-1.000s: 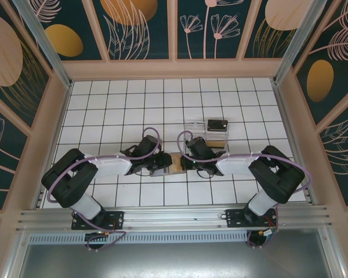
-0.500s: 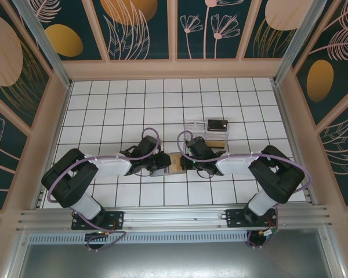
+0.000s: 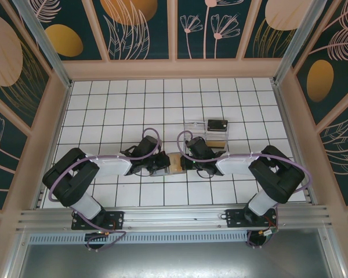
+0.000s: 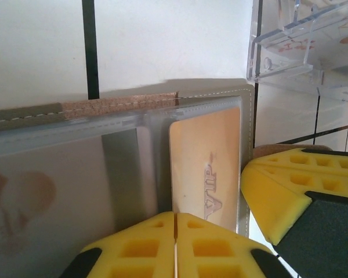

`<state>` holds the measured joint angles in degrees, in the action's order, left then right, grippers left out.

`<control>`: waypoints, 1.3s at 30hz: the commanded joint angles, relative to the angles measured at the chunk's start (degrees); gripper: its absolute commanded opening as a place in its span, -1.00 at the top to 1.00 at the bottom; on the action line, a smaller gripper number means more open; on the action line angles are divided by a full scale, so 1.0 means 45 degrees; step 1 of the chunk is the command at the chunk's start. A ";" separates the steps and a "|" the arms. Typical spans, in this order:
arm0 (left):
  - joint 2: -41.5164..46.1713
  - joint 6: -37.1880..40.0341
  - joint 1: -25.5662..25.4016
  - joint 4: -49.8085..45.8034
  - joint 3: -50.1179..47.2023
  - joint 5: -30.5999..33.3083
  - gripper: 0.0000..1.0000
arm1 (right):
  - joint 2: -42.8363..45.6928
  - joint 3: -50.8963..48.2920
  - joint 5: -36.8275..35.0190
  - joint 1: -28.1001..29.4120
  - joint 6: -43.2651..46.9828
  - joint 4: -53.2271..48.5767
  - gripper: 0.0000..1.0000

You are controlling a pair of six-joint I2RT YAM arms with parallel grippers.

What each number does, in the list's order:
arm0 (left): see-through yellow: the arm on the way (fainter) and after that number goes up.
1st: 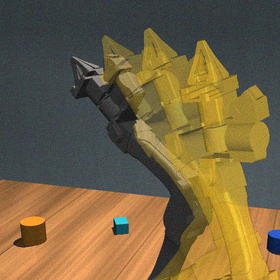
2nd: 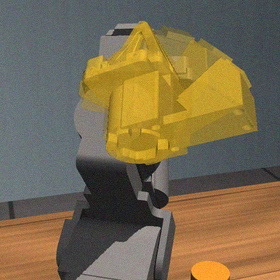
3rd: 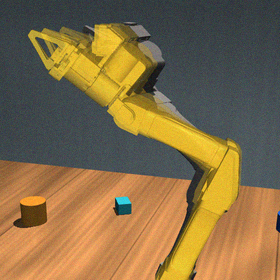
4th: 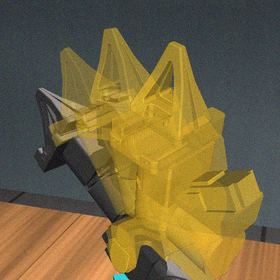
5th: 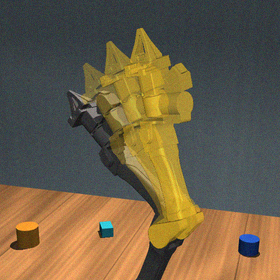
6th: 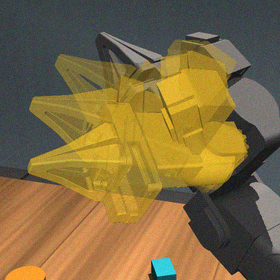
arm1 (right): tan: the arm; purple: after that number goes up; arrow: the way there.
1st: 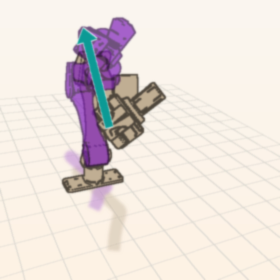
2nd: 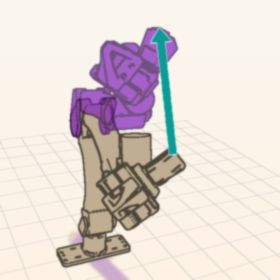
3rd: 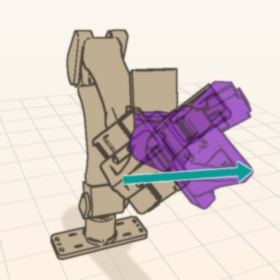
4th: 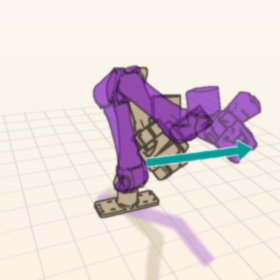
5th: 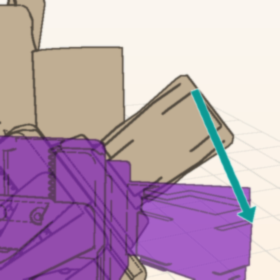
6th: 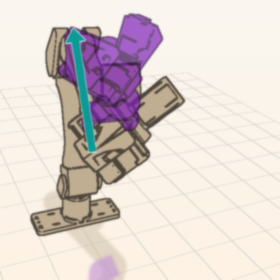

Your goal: Take the credit cards out of the card holder

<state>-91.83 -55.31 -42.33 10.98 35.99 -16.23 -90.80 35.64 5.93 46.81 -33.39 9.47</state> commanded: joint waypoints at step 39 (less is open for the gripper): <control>0.3106 0.1099 0.1047 -0.3098 -0.1221 0.0953 1.00 | -0.0397 0.0079 -0.0156 -0.0032 0.0037 -0.0847 0.81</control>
<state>-80.20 -51.90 -38.11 1.45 31.07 -13.34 -90.87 35.66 5.93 46.83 -33.39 9.47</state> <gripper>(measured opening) 0.068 0.097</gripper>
